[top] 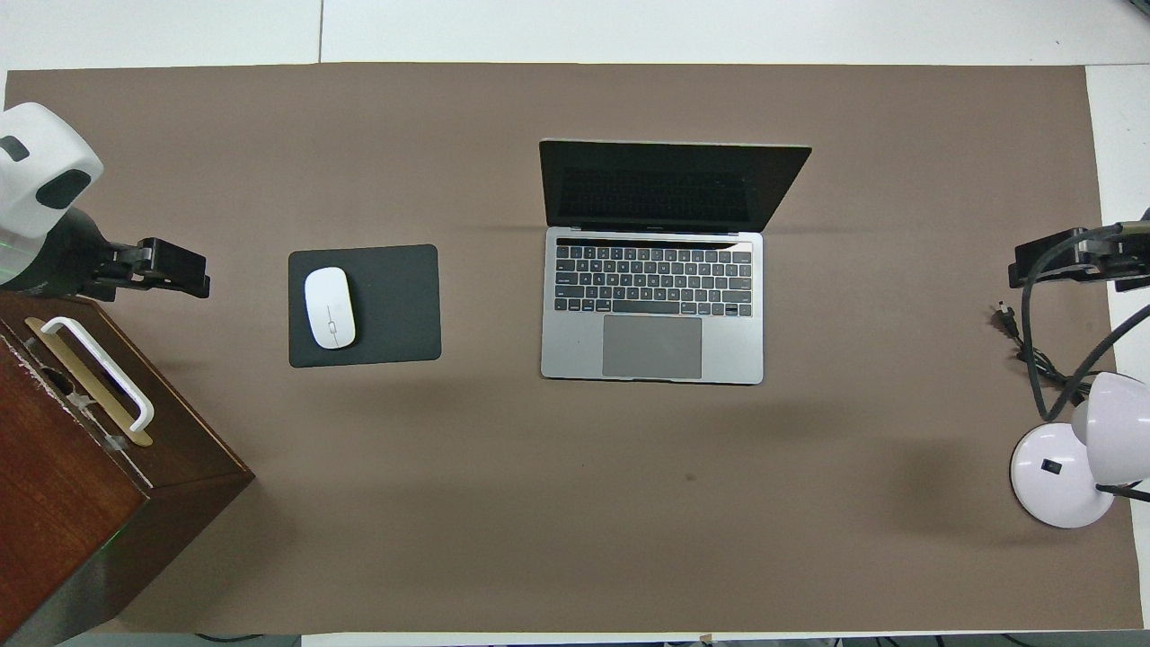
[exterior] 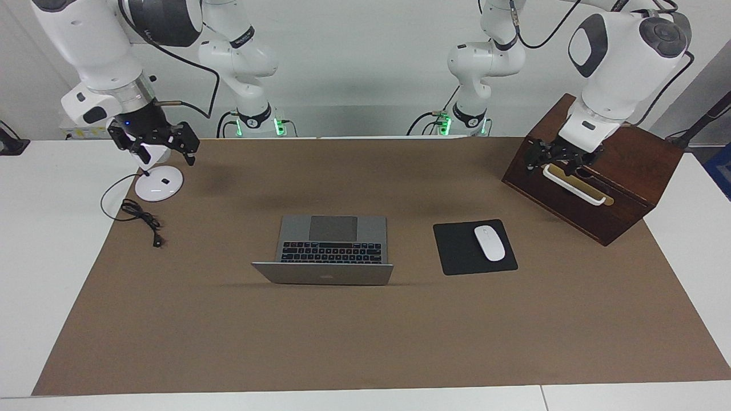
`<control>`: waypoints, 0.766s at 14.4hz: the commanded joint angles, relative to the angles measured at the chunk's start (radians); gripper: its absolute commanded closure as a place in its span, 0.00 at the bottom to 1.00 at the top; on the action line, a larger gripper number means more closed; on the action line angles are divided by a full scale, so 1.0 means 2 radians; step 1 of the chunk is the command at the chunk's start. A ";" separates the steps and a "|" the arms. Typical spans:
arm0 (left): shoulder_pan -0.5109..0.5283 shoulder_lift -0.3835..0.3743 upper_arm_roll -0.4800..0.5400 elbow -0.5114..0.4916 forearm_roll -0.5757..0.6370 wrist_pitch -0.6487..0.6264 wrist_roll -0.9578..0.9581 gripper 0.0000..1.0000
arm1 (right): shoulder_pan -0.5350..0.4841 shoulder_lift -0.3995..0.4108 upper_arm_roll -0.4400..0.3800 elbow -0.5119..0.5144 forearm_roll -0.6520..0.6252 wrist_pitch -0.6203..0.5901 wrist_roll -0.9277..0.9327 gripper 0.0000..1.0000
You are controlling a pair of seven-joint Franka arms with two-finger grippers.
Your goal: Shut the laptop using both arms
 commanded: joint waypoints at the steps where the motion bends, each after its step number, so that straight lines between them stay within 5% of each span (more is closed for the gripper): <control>1: -0.006 -0.009 -0.004 -0.003 0.009 0.032 -0.016 0.05 | -0.010 0.011 0.004 0.022 0.008 -0.007 -0.013 0.00; 3: -0.014 -0.013 -0.005 -0.015 0.009 0.037 -0.084 0.51 | -0.010 0.016 0.002 0.036 0.007 -0.006 -0.013 0.00; 5: -0.017 -0.019 -0.006 -0.023 0.009 0.034 -0.118 0.74 | -0.007 0.036 0.002 0.056 0.003 0.008 -0.012 0.00; 8: -0.028 -0.038 -0.006 -0.064 0.005 0.039 -0.218 1.00 | 0.032 0.077 -0.036 0.117 0.009 0.024 -0.013 0.00; 11: -0.042 -0.039 -0.007 -0.068 -0.008 0.041 -0.304 1.00 | 0.049 0.124 -0.043 0.164 0.004 0.065 -0.013 0.00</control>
